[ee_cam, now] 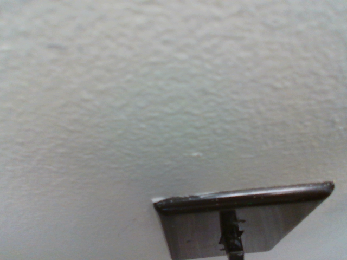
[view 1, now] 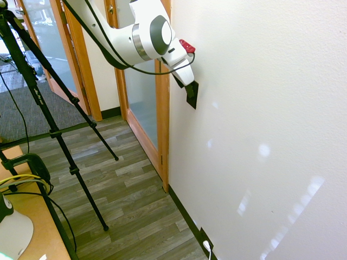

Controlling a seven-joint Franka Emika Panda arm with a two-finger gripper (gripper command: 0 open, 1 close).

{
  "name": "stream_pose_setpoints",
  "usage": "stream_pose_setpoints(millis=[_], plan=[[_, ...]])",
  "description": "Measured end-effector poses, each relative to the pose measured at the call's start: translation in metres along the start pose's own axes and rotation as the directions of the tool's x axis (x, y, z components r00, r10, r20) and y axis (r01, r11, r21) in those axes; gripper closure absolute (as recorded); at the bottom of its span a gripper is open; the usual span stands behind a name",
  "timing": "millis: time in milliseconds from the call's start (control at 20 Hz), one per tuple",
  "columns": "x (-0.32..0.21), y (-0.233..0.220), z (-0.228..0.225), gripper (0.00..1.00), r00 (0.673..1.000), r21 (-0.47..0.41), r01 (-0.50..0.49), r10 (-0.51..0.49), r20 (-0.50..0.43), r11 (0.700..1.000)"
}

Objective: Turn off the light

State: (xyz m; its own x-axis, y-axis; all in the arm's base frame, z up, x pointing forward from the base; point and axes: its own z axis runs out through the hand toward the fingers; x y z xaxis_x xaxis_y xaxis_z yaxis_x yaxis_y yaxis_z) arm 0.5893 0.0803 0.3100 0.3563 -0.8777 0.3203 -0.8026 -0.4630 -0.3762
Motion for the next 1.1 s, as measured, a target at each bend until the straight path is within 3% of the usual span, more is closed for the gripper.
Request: stream_pose_setpoints(millis=[650, 1100], plan=[[0.006, -0.007, 0.009, 1.00, 1.000, 0.019, -0.010, 0.010, -0.010, 1.000], [-0.004, -0.005, 0.046, 1.00, 1.000, -0.029, -0.006, 0.006, 0.007, 1.000]])
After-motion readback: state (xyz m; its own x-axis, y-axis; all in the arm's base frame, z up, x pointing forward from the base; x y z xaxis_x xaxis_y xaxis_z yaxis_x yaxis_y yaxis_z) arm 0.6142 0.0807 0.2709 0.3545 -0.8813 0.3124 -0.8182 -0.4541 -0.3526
